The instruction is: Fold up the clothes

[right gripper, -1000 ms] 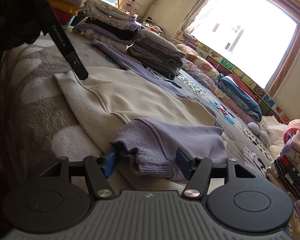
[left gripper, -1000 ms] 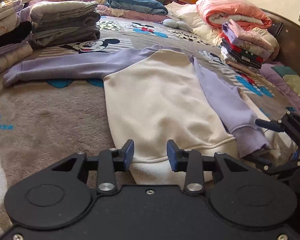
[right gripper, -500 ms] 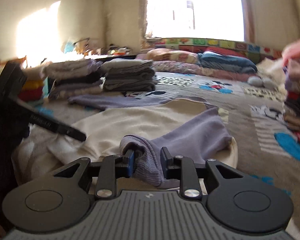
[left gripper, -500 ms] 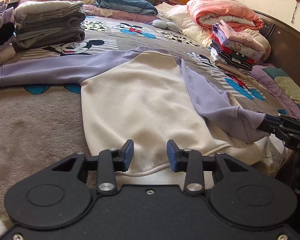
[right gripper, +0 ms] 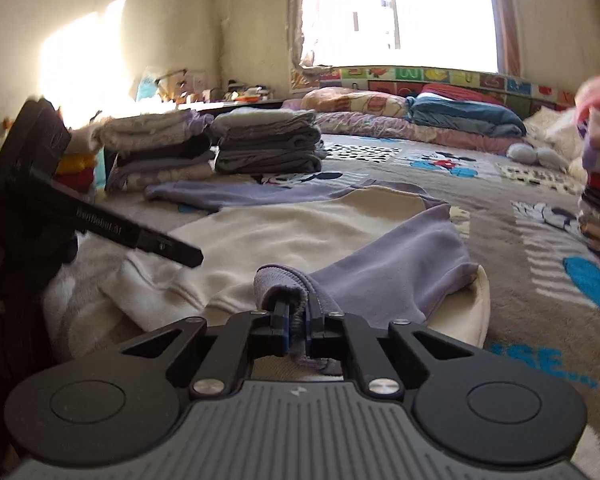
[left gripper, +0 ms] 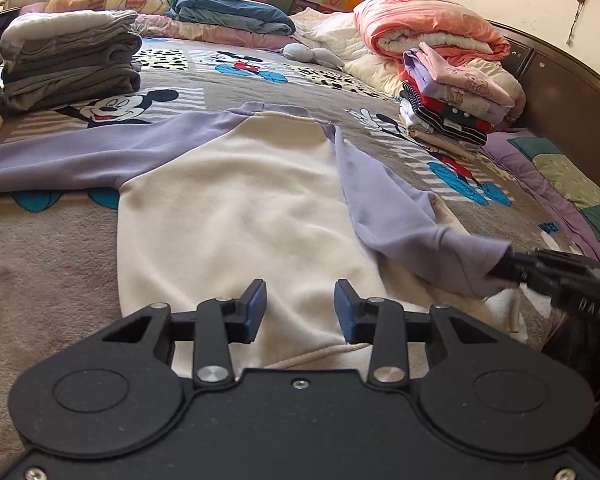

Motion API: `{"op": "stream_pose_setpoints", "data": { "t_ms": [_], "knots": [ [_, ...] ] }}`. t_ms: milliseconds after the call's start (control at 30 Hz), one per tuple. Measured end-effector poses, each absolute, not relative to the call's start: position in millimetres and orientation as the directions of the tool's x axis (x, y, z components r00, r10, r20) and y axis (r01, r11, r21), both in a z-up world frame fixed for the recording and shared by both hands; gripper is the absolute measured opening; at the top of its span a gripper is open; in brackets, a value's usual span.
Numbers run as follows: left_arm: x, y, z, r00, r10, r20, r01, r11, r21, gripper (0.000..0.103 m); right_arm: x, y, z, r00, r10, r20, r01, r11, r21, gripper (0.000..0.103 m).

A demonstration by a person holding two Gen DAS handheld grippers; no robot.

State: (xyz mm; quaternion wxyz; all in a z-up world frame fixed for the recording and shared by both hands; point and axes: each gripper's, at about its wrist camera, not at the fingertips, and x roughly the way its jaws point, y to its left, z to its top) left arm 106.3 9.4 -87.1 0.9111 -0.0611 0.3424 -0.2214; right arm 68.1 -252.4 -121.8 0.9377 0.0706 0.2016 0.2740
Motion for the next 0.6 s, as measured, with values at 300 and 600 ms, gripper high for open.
{"op": "stream_pose_setpoints", "data": {
  "t_ms": [300, 600],
  "knots": [
    [108.9, -10.2, -90.6, 0.641, -0.484, -0.596, 0.395, 0.874, -0.285, 0.037, 102.8, -360.3, -133.8, 0.893, 0.437, -0.108, -0.229, 0.647, 0.727, 0.009],
    [123.0, -7.7, -105.1, 0.62, -0.483, -0.619, 0.383, 0.874, -0.299, 0.039, 149.1, -438.7, -162.9, 0.963, 0.268, -0.037, -0.108, 0.506, 0.856, 0.009]
  ]
}}
